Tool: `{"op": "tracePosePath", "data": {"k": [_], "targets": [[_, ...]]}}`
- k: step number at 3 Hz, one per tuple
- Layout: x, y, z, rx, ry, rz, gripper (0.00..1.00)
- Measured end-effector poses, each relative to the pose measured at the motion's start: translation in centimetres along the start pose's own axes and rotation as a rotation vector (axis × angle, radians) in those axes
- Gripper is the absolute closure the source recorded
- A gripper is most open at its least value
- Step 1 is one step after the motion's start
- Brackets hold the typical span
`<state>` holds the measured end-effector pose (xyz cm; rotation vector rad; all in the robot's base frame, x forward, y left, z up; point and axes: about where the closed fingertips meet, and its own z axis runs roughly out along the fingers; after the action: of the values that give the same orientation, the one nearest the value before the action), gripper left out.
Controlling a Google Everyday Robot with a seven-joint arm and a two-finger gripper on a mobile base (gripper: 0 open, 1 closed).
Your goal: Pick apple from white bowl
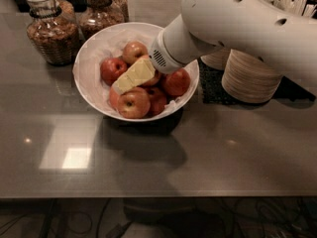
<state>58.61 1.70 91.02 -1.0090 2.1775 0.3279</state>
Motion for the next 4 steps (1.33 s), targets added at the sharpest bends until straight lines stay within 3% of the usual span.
{"op": "tracePosePath", "data": {"k": [1, 4], "targets": [[-0.03, 0.01, -0.08, 0.002, 0.000, 0.015, 0.19], [-0.03, 0.01, -0.08, 0.002, 0.000, 0.015, 0.89]]}}
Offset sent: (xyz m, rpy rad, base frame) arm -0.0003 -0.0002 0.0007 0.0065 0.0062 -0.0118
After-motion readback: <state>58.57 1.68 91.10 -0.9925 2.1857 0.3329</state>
